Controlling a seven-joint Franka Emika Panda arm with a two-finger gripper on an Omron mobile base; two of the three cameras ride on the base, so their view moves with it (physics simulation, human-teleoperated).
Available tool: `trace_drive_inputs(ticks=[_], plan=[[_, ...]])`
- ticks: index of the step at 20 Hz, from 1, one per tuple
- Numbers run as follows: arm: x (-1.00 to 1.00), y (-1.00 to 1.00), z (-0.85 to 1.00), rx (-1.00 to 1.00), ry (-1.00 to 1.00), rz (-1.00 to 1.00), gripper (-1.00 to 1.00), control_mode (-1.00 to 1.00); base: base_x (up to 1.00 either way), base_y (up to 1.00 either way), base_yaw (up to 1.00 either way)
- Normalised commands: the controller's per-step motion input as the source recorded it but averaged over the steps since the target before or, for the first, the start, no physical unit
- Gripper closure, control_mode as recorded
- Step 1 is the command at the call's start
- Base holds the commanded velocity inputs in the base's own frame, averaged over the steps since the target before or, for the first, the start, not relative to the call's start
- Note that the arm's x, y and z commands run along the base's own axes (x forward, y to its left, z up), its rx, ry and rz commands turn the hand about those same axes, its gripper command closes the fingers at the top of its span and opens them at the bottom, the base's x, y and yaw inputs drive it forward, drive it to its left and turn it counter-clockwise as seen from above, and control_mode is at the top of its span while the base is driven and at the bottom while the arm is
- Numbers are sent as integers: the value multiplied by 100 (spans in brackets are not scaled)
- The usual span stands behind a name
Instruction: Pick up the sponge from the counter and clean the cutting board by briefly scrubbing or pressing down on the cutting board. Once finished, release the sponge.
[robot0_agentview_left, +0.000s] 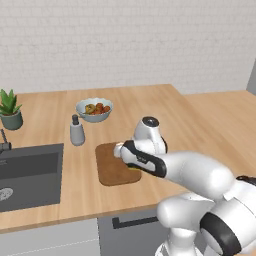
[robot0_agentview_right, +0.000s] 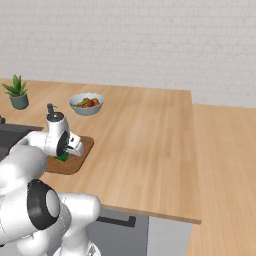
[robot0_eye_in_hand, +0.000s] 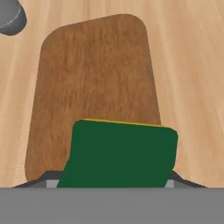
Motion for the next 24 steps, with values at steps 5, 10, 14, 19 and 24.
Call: trace_drive_inputs(ticks=[5,10,14,19,24], plan=[[30,89,14,0,0,0,100,-100,0,0,0],[35,18,0,-1,0,0,100,-100,0,0,0],[38,0,0,0,0,0,100,-100,0,0,0],[48,11,-2,-8,0,0,100,-100,0,0,0],[22,0,-14,-2,0,0,100,-100,0,0,0]])
